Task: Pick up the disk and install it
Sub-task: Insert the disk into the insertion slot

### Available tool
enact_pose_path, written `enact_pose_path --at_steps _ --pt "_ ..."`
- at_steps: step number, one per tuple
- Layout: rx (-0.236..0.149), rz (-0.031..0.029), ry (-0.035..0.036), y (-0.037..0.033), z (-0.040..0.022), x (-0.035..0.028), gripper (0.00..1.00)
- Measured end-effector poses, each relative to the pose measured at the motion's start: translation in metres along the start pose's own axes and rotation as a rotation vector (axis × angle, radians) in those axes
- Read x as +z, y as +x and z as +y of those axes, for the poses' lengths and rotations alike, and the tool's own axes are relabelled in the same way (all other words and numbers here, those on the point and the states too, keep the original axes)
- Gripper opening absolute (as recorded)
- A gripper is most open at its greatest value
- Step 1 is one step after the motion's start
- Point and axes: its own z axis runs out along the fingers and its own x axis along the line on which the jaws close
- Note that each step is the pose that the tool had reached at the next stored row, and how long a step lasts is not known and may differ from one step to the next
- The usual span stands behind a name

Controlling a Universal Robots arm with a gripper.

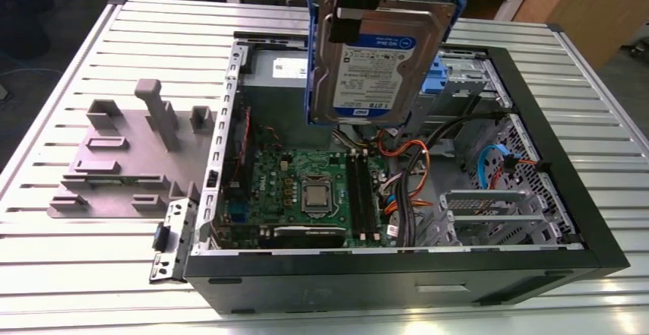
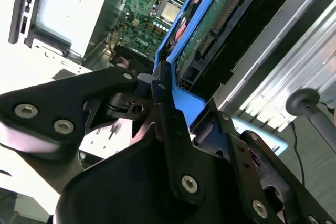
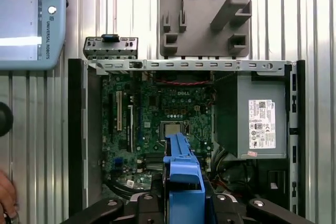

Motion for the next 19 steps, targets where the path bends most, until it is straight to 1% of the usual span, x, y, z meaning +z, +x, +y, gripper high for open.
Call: enact_pose_path --at_steps 2,3,5,6,10,13,17,19 --pt "0.000 0.0045 0.0002 0.0015 0.0000 0.0002 0.36" --pt "0.000 0.0097 0.0002 0.0017 -0.0001 0.0002 0.36" --pt "0.000 0.0304 0.0006 0.0019 -0.0001 0.0005 0.36" --pt "0.000 0.0339 0.0008 0.0019 -0.0001 0.0008 0.36" --pt "0.001 0.0340 0.0009 0.0020 -0.0001 0.0019 0.36" --pt "0.001 0.0341 0.0009 0.0034 -0.0014 0.0025 0.36" --pt "0.001 0.0341 0.0009 0.0102 -0.0031 0.0029 0.36" --pt "0.000 0.0340 0.0009 0.0125 -0.0045 0.0032 0.36"
